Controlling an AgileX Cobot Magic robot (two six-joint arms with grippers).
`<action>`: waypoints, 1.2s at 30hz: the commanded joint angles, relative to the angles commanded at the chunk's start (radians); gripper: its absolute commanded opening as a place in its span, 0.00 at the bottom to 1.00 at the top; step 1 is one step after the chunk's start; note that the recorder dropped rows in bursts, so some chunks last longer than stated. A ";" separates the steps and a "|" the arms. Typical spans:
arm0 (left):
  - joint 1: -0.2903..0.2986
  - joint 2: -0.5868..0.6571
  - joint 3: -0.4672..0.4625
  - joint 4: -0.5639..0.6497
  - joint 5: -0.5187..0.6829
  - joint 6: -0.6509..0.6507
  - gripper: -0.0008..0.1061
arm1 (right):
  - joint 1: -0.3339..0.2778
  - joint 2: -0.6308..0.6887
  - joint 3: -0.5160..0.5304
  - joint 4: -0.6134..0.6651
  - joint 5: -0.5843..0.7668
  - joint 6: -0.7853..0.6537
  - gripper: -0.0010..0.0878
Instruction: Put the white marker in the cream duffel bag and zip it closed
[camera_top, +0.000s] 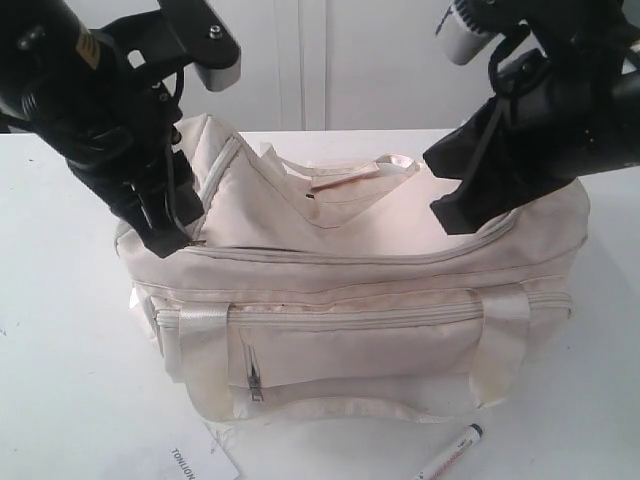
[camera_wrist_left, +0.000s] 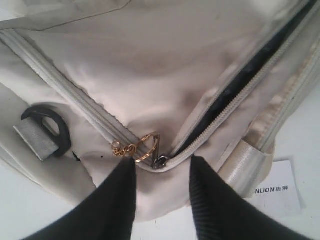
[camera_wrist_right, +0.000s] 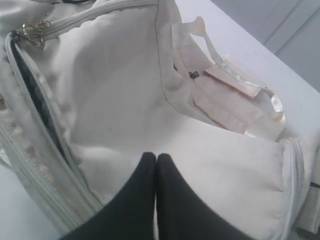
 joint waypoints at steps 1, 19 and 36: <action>0.000 0.000 0.000 -0.002 -0.010 0.000 0.23 | 0.000 0.000 -0.004 -0.022 0.005 0.036 0.01; -0.002 0.002 0.002 -0.228 -0.230 0.015 0.01 | -0.123 0.002 -0.022 -0.108 0.066 0.237 0.01; -0.004 0.128 0.002 -0.442 -0.243 0.563 0.01 | -0.218 0.002 -0.029 -0.113 0.056 0.301 0.01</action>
